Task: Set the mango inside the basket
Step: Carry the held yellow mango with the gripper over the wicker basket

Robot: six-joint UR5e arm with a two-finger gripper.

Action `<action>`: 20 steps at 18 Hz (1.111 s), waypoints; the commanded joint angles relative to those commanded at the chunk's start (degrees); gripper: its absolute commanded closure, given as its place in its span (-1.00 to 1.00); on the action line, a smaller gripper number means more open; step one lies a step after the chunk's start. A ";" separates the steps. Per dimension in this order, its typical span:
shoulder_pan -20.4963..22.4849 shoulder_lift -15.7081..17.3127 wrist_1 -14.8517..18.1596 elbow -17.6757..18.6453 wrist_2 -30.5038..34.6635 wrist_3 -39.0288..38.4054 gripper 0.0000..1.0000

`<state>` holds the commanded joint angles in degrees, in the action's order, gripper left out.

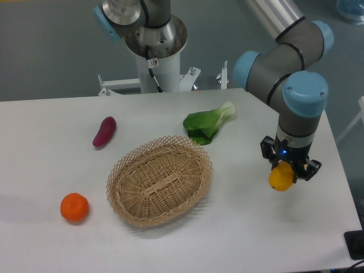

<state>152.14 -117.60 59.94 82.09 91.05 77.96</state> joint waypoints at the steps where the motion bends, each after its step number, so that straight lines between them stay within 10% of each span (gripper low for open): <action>1: -0.09 0.00 0.09 0.09 0.00 -0.18 -0.21; 20: -9.93 1.05 1.23 0.96 0.88 -12.65 -0.22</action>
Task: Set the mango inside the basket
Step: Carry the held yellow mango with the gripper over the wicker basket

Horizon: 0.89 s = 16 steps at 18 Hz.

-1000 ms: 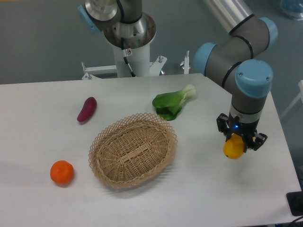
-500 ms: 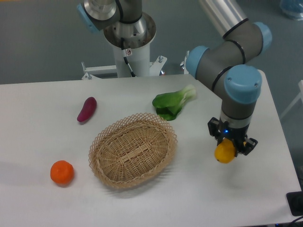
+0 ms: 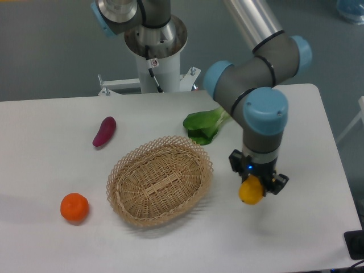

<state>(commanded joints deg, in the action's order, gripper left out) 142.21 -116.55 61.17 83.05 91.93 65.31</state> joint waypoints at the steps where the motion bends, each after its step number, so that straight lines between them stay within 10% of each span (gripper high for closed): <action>1: -0.35 0.44 0.26 0.53 -0.09 -0.53 -0.22; 16: -9.49 6.60 -0.96 13.36 -0.18 -3.51 -0.23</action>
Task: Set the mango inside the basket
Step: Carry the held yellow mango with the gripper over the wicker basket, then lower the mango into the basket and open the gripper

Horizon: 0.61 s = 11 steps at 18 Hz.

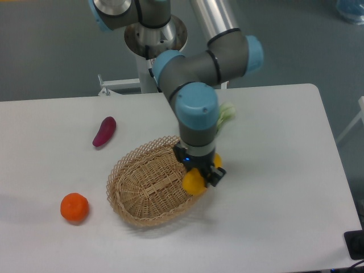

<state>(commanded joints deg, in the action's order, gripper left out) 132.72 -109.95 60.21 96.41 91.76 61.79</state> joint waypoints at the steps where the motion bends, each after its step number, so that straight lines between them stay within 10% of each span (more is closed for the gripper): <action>1: -0.62 -0.18 -0.18 0.70 0.09 -0.27 -0.24; 11: -4.40 -0.09 -4.92 6.07 0.27 -0.36 -0.43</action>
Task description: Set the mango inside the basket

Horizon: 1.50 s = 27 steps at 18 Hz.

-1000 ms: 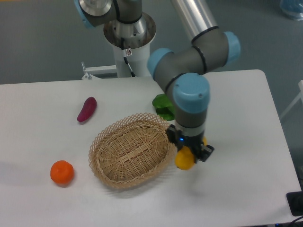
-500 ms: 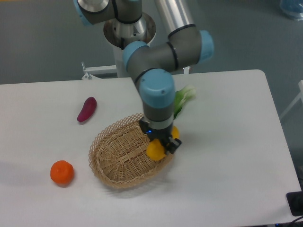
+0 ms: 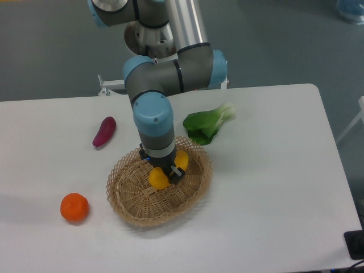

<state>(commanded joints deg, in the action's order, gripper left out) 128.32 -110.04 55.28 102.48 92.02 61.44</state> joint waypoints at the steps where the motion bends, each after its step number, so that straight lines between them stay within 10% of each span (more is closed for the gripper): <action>1: 0.00 -0.17 -0.09 0.09 -0.09 0.00 -0.66; 3: 0.09 -0.09 -1.05 0.00 -0.09 0.00 -0.99; 9: 0.09 0.70 -2.10 0.26 -0.44 -5.08 -1.00; 13: 0.35 0.53 -10.36 0.80 -0.18 -9.14 -1.00; 27: 16.07 3.78 -4.23 -3.33 -2.19 4.04 -1.00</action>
<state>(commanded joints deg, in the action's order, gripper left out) 144.39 -106.26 51.06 99.15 89.83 65.47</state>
